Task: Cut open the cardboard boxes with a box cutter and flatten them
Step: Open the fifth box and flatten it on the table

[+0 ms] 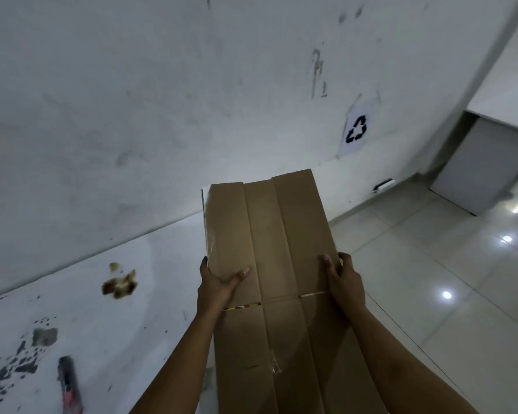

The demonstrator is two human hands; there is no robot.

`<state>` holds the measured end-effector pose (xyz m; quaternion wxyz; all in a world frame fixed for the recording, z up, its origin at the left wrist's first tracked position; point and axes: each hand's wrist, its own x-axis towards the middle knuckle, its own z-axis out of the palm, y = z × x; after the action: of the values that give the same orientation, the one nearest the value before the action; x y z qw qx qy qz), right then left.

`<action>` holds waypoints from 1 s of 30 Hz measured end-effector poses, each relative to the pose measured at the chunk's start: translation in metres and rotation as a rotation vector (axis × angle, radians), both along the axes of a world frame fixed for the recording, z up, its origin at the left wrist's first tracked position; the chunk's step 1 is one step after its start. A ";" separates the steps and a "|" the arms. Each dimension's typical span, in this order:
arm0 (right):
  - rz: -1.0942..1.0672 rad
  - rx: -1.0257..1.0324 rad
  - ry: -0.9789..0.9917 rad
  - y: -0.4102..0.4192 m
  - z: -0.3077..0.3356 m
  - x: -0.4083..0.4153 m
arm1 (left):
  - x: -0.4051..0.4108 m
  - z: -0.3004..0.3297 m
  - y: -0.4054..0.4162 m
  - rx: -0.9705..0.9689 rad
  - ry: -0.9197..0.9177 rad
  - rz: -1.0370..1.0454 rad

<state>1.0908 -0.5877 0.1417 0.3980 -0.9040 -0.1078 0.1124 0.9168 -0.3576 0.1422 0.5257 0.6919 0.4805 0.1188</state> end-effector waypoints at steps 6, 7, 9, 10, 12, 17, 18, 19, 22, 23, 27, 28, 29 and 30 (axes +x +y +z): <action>-0.073 -0.039 -0.003 -0.043 0.002 0.018 | 0.031 0.002 -0.032 0.050 0.035 -0.058; -0.079 -0.038 -0.004 -0.049 0.002 0.024 | 0.039 0.002 -0.037 0.052 0.039 -0.065; -0.092 -0.036 -0.013 -0.062 0.001 0.039 | 0.058 0.004 -0.048 0.059 0.038 -0.079; -0.100 -0.033 -0.019 -0.069 0.001 0.047 | 0.069 0.004 -0.054 0.063 0.031 -0.086; -0.123 -0.036 -0.032 -0.084 0.000 0.068 | 0.093 0.006 -0.067 0.070 0.020 -0.100; -0.168 -0.039 -0.042 -0.131 -0.002 0.137 | 0.169 0.010 -0.110 0.084 -0.020 -0.135; -0.175 -0.047 -0.039 -0.142 -0.001 0.153 | 0.185 0.011 -0.121 0.082 -0.027 -0.134; -0.182 -0.057 -0.037 -0.154 -0.001 0.170 | 0.201 0.012 -0.133 0.079 -0.034 -0.130; -0.182 -0.080 -0.042 -0.186 0.002 0.222 | 0.251 0.015 -0.167 0.071 -0.056 -0.136; -0.174 -0.082 -0.042 -0.196 0.003 0.240 | 0.268 0.016 -0.177 0.069 -0.063 -0.138; -0.146 -0.097 -0.064 -0.228 0.011 0.307 | 0.333 0.016 -0.212 0.052 -0.100 -0.104; -0.140 -0.102 -0.072 -0.234 0.013 0.323 | 0.347 0.016 -0.219 0.051 -0.102 -0.095; -0.135 -0.103 -0.079 -0.240 0.015 0.337 | 0.362 0.015 -0.225 0.051 -0.099 -0.088; -0.133 -0.103 -0.083 -0.244 0.017 0.351 | 0.376 0.015 -0.230 0.050 -0.095 -0.083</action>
<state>1.4422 -0.8320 0.1586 0.3527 -0.9324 -0.0579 0.0537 1.2930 -0.5877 0.1569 0.5350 0.7177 0.4228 0.1415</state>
